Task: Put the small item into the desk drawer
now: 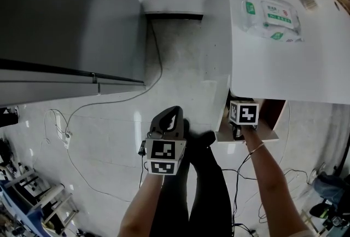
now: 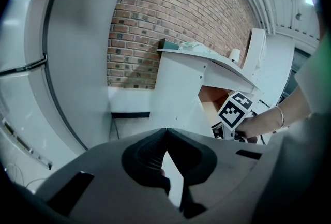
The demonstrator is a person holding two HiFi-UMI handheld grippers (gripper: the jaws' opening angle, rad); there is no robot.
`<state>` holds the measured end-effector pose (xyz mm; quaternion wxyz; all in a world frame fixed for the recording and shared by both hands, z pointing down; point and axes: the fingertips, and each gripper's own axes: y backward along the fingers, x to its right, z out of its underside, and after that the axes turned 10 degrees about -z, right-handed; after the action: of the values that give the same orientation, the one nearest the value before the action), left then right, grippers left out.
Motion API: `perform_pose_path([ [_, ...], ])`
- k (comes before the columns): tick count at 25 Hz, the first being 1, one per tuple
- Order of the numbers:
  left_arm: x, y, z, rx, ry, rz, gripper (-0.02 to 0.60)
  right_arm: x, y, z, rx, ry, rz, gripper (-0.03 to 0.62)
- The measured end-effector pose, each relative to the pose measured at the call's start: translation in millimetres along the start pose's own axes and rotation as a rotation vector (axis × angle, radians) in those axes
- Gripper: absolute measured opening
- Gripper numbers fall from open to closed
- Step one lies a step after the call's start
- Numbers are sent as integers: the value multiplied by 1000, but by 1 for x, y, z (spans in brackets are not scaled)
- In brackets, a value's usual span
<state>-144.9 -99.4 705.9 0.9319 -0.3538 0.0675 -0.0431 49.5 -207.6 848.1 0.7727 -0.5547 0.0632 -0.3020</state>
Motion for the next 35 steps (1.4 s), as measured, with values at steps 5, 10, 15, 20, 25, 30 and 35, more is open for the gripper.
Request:
perform_pose_path([
  [5, 3, -2, -5, -1, -20, 9, 21, -2, 5, 0, 13, -1, -16, 195],
  [10, 12, -2, -15, 7, -36, 18, 21, 0, 22, -1, 44, -22, -16, 198],
  [15, 24, 5, -28, 14, -51, 32, 21, -13, 57, -5, 122, -45, -69, 196],
  [20, 36, 20, -37, 4, -64, 44, 21, -41, 109, -21, 216, -22, -125, 196],
  [25, 48, 36, -57, 10, -57, 71, 21, -64, 166, -41, 337, -19, -161, 183],
  [30, 62, 49, -85, 47, -69, 94, 21, -70, 221, -53, 441, -41, -165, 166],
  [35, 83, 67, -113, 91, -104, 135, 21, -69, 272, -55, 519, -77, -136, 144],
])
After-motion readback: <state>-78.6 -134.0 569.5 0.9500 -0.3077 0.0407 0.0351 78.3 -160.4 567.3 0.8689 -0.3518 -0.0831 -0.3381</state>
